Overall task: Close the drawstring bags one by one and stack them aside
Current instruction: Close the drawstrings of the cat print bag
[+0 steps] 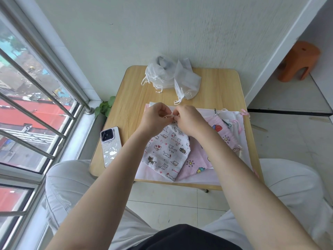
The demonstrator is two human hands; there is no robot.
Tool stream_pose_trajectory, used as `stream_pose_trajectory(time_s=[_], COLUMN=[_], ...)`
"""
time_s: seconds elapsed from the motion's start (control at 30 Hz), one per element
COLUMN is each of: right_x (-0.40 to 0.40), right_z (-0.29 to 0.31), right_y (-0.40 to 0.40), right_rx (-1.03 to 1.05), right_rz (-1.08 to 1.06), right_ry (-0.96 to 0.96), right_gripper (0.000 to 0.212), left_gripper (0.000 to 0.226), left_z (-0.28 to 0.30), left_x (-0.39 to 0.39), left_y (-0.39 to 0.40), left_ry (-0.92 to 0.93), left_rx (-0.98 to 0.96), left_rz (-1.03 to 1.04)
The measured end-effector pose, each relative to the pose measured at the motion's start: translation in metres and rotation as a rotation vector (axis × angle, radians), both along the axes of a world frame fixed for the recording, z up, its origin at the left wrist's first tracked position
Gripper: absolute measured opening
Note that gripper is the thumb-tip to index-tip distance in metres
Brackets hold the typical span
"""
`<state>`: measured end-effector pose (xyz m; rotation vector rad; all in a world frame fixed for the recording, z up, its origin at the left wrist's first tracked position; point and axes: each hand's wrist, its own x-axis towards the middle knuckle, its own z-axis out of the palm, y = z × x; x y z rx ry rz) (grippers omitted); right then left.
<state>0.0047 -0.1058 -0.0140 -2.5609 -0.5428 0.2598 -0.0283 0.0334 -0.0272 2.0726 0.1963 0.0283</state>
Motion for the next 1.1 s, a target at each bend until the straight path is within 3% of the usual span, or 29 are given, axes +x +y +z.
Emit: stream_pose_trajectory(time_s=[0.1,0.27,0.43,0.6,0.87,1.03,1.1], right_x=[0.004,0.007,0.007,0.009,0.013,0.015,0.016], right_z=[0.000,-0.009,-0.015,-0.020,-0.021,-0.023,-0.027], right_y=[-0.003,-0.009,-0.010,-0.009,-0.014,-0.018,-0.019], right_rx=[0.127,0.617,0.898,0.995,0.992,0.867,0.796], right_rz=[-0.043,-0.128,-0.306,-0.402,-0.366,-0.405,-0.409], right_ry=[0.214,0.689,0.909,0.915,0.866,0.647,0.565], right_gripper=[0.013,0.015,0.017,0.016,0.009,0.002,0.006], left_gripper=[0.021,0.017,0.012,0.016,0.008,0.016,0.018], left_z=[-0.001,-0.009,-0.015,-0.015,-0.012,-0.007,-0.005], left_x=[-0.003,-0.004,-0.001,-0.004,0.000,0.005,0.005], left_y=[0.002,-0.001,0.001,-0.002,-0.003,-0.002,-0.002], left_ry=[-0.067,-0.285,-0.322,-0.263,-0.167,0.182,0.244], left_rx=[0.109,0.292,0.379,0.355,0.365,-0.105,-0.160], left_rz=[-0.053,-0.050,0.049,0.026,0.096,0.036,-0.007])
